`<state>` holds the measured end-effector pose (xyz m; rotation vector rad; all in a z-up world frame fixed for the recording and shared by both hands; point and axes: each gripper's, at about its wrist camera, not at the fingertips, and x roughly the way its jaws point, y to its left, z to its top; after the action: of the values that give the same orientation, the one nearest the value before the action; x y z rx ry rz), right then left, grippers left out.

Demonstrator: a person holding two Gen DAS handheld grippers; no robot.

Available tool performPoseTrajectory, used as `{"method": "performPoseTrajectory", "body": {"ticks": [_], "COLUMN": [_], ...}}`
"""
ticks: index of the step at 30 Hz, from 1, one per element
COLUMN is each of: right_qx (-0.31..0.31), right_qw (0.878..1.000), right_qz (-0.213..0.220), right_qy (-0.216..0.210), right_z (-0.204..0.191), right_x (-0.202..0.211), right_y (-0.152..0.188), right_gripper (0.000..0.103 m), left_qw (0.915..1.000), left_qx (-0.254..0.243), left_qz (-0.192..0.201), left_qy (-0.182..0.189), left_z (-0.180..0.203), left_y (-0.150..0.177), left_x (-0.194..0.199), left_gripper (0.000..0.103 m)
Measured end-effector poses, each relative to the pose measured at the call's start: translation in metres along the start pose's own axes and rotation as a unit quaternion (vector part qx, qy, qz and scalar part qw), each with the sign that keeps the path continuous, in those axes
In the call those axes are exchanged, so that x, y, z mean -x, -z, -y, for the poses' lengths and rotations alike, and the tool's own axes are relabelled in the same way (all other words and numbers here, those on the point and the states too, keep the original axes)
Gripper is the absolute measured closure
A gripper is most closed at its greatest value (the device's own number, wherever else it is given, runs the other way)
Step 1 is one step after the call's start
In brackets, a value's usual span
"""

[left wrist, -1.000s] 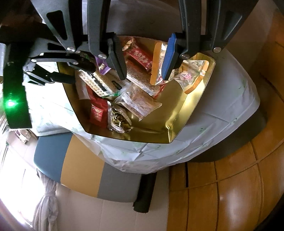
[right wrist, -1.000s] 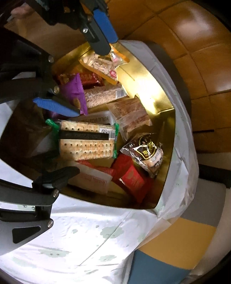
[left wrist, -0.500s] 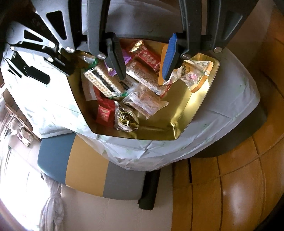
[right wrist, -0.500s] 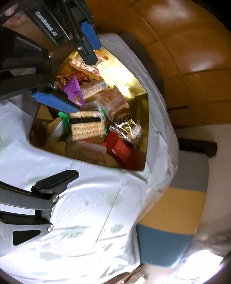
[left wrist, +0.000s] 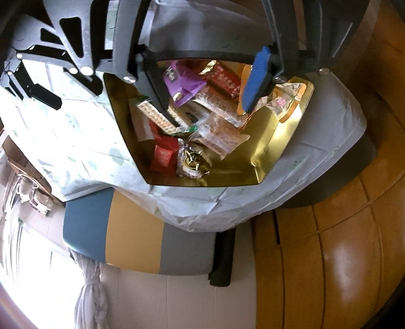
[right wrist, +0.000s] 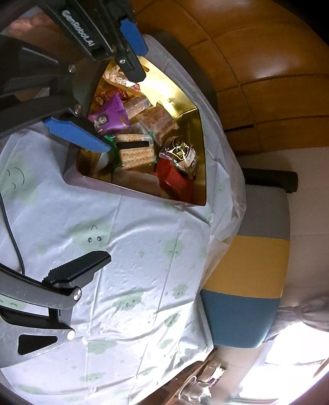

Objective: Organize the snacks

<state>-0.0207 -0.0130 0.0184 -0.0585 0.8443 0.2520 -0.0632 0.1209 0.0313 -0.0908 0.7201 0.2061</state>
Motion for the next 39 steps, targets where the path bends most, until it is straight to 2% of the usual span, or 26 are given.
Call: {"method": "performPoseTrajectory", "body": {"ticks": [5, 9, 12, 16, 29, 32, 39], "right_qx": [-0.003, -0.009, -0.009, -0.008, 0.003, 0.007, 0.011], "right_qw": [1.0, 1.0, 1.0, 1.0, 1.0, 1.0, 1.0], "right_qz": [0.009, 0.018, 0.02, 0.022, 0.022, 0.021, 0.02], "right_qy": [0.001, 0.003, 0.004, 0.004, 0.007, 0.007, 0.005], "right_z": [0.001, 0.003, 0.003, 0.002, -0.003, -0.006, -0.009], "right_x": [0.004, 0.008, 0.009, 0.011, 0.013, 0.013, 0.012], "right_y": [0.001, 0.002, 0.003, 0.004, 0.007, 0.008, 0.009], "right_gripper": [0.022, 0.021, 0.02, 0.019, 0.018, 0.018, 0.017], "left_qw": [0.9992, 0.9987, 0.9992, 0.9986, 0.9988, 0.999, 0.9993], "left_qx": [-0.002, 0.004, 0.016, 0.016, 0.014, 0.017, 0.018], "left_qz": [0.025, 0.029, 0.019, 0.024, 0.023, 0.02, 0.014], "left_qy": [-0.031, -0.041, -0.033, -0.044, -0.04, -0.035, -0.031], "left_z": [0.002, -0.002, -0.005, -0.006, -0.009, -0.01, -0.01], "left_y": [-0.003, -0.003, -0.002, 0.001, 0.002, 0.002, 0.003], "left_x": [0.007, 0.009, 0.007, 0.01, 0.012, 0.011, 0.009], "left_gripper": [0.04, 0.04, 0.04, 0.04, 0.04, 0.044, 0.044]}}
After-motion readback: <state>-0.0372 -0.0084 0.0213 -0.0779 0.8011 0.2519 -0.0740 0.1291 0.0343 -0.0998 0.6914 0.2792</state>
